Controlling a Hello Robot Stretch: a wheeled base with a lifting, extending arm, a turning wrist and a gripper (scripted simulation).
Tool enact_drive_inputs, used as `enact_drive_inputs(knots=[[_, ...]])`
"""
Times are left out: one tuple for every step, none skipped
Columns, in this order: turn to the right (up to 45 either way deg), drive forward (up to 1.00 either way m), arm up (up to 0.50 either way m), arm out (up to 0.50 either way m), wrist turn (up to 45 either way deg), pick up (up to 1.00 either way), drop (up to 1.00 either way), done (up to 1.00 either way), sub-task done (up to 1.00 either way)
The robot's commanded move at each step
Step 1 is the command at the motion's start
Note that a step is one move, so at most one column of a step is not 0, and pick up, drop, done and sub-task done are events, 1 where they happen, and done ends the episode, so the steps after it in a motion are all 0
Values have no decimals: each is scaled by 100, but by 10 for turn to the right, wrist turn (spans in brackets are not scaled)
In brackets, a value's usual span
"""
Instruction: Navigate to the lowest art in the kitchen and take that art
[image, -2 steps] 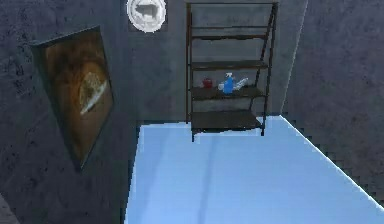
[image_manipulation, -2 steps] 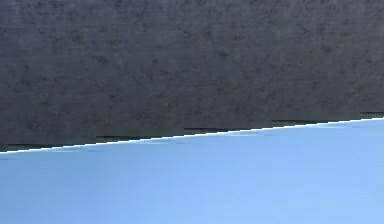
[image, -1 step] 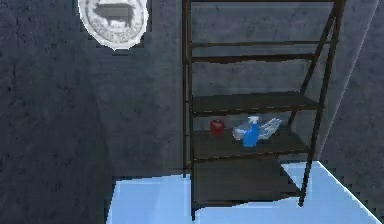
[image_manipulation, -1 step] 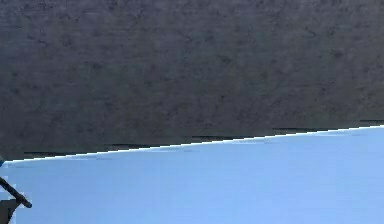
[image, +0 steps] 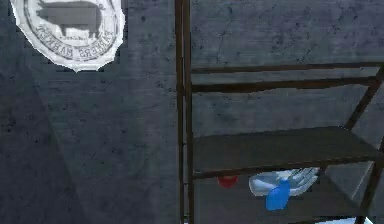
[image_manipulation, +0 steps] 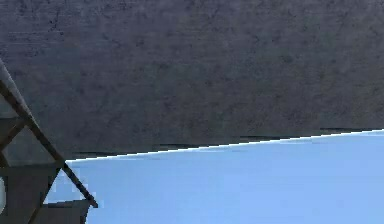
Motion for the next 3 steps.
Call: enact_drive_inputs(knots=[[-450,0,0,0,0,0,0,0,0],[-150,0,0,0,0,0,0,0,0],[0,0,50,0,0,0,0,0,0]])
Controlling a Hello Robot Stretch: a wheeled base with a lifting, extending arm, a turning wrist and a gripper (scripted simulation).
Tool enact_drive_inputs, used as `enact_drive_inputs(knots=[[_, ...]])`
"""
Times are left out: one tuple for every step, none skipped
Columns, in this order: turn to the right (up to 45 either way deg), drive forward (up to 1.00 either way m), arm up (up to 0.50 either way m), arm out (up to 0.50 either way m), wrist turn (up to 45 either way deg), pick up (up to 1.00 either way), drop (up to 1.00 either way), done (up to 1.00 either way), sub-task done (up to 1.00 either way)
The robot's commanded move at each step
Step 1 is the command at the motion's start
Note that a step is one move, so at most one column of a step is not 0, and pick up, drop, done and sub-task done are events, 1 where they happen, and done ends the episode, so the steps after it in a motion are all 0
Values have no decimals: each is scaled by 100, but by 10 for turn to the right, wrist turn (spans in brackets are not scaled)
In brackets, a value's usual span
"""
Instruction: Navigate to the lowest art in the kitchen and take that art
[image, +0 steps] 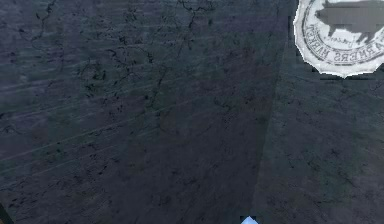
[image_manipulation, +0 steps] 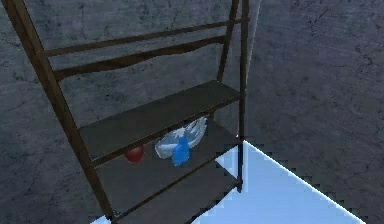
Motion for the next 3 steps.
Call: enact_drive_inputs(knots=[[0,0,14,0,0,0,0,0,0],[0,0,0,50,0,0,0,0,0],[0,0,0,0,450,0,0,0,0]])
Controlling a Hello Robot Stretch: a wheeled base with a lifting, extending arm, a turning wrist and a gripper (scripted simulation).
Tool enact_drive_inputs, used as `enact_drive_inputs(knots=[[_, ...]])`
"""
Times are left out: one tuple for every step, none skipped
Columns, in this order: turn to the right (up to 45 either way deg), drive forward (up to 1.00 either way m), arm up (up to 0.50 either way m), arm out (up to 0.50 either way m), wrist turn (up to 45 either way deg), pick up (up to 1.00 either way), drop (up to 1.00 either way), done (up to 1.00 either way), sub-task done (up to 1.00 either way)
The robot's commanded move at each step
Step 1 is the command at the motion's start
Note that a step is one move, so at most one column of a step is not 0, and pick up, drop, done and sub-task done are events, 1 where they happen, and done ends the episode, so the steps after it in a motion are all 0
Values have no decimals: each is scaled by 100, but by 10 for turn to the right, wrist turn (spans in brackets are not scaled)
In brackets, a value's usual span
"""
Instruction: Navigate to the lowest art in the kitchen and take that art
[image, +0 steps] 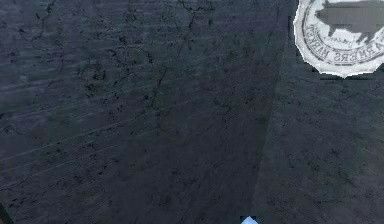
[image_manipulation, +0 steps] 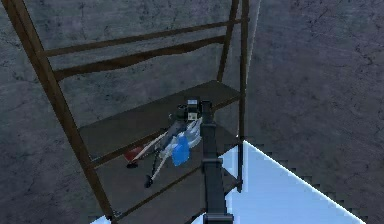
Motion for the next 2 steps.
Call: enact_drive_inputs(knots=[[0,0,0,0,450,0,0,0,0],[0,0,0,0,450,0,0,0,0]])
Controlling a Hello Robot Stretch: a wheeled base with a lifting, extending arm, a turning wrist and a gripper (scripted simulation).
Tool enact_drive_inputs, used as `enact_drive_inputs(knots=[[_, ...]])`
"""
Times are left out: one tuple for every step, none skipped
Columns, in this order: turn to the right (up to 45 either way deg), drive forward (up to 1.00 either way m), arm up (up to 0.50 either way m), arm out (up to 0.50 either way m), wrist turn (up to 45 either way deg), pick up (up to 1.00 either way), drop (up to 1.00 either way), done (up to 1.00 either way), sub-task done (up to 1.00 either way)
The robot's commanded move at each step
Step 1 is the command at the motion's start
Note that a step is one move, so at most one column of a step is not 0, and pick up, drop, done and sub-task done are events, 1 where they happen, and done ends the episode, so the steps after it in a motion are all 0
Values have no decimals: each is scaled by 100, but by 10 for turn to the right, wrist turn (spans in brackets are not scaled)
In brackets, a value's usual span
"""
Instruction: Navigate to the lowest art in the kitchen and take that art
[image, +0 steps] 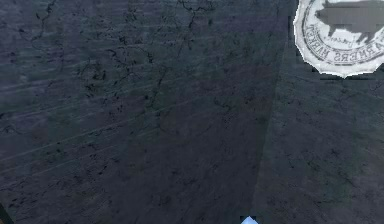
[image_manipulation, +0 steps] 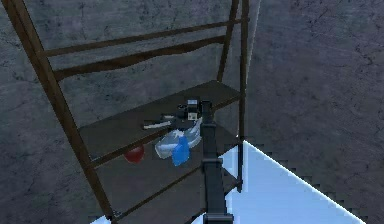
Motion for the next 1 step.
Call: enact_drive_inputs(knots=[[0,0,0,0,60,0,0,0,0]])
